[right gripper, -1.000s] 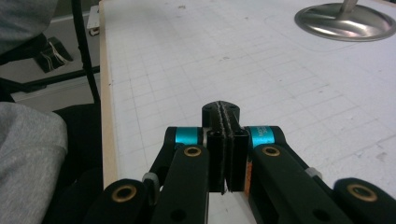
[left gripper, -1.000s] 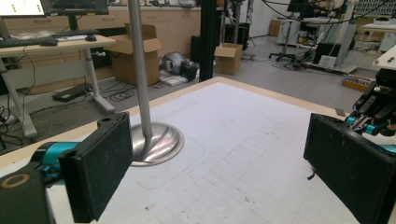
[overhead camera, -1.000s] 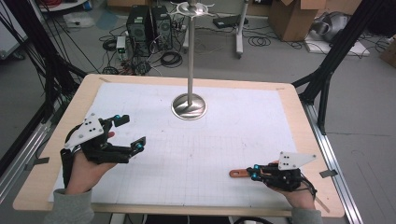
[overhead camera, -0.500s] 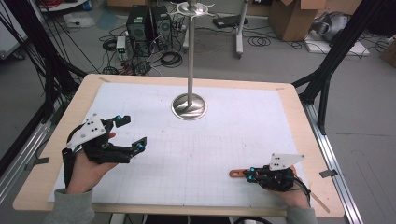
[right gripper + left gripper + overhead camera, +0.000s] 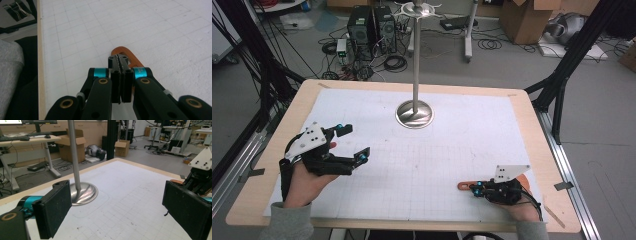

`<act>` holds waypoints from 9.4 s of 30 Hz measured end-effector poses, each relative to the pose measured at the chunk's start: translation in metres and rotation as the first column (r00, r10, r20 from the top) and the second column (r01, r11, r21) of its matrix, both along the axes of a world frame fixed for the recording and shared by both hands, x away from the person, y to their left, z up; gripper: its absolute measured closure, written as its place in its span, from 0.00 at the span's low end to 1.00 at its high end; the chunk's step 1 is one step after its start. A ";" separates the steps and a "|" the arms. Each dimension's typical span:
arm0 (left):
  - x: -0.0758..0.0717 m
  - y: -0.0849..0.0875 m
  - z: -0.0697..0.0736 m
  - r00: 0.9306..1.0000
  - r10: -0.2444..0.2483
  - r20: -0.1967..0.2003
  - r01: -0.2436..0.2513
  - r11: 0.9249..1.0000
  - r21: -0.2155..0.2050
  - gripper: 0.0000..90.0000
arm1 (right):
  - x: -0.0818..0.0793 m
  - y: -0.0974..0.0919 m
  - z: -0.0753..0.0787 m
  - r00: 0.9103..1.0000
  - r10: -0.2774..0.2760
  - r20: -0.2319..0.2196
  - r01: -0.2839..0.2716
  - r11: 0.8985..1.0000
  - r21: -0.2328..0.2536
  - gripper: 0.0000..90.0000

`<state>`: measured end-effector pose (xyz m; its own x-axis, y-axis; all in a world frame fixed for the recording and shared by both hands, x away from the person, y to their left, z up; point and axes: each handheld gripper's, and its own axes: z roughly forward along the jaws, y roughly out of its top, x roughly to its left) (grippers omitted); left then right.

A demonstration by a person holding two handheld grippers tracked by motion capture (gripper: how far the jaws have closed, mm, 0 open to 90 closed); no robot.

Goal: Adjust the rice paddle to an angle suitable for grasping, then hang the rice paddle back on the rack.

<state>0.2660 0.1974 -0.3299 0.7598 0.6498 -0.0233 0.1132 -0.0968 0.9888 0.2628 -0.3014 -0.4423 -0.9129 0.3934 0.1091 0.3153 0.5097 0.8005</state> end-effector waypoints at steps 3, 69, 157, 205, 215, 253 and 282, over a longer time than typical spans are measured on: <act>0.000 0.001 -0.001 1.000 -0.002 -0.001 0.002 1.000 0.003 0.10 | 0.002 0.001 -0.002 1.000 0.000 -0.012 0.000 1.000 -0.011 0.99; -0.024 0.031 -0.015 0.995 0.089 -0.048 -0.087 0.995 0.050 0.10 | 0.067 0.009 0.003 0.961 -0.274 -0.028 0.269 0.956 -0.117 1.00; -0.010 0.028 -0.023 0.994 0.077 -0.075 -0.073 0.996 0.057 0.10 | 0.061 -0.035 0.024 0.972 -0.228 0.054 0.235 0.947 -0.217 0.16; -0.013 0.030 -0.028 0.992 0.072 -0.100 -0.067 0.996 0.054 0.10 | 0.077 -0.018 0.011 0.986 -0.164 0.011 0.160 0.941 -0.299 0.46; -0.014 0.032 -0.028 0.992 0.077 -0.101 -0.072 0.996 0.054 0.10 | 0.077 -0.019 0.011 0.987 -0.161 -0.013 0.151 0.945 -0.291 0.53; -0.016 0.036 -0.028 0.991 0.093 -0.092 -0.088 0.995 0.057 0.11 | 0.076 -0.022 0.012 0.983 -0.184 -0.024 0.170 0.944 -0.283 0.72; -0.017 0.033 -0.026 0.993 0.084 -0.085 -0.079 0.995 0.062 0.11 | 0.065 -0.030 0.037 0.975 -0.218 0.033 0.220 0.962 -0.161 0.72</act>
